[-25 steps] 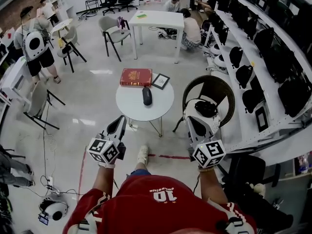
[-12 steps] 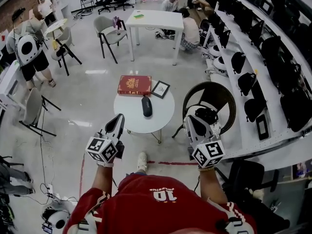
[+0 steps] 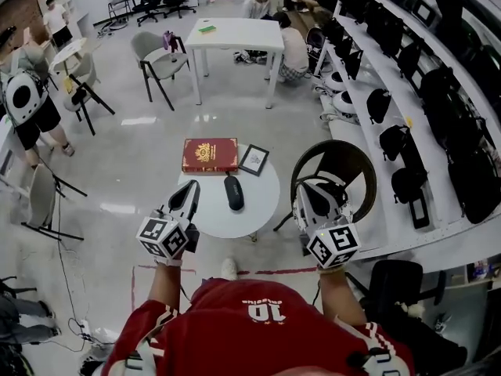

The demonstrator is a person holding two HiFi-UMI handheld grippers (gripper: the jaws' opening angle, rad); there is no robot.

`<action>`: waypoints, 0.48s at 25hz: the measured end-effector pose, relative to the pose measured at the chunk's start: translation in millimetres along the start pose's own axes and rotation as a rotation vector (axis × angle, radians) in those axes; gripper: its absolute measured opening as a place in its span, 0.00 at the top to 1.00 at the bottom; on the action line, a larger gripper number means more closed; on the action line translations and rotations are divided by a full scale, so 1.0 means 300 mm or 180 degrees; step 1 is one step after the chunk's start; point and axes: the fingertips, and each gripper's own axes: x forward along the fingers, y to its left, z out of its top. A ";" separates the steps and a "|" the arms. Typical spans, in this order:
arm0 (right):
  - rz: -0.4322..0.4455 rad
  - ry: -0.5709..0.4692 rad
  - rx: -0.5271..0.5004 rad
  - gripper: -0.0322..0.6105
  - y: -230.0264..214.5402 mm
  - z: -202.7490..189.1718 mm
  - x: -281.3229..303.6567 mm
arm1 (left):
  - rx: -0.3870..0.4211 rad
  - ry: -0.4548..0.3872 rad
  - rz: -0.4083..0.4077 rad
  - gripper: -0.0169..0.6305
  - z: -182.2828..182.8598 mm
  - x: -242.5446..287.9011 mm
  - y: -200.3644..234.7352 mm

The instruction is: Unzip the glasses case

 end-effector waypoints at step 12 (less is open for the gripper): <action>-0.0266 0.0055 -0.0027 0.93 -0.005 0.004 0.284 | -0.0077 0.0098 -0.0354 0.96 0.039 0.225 0.248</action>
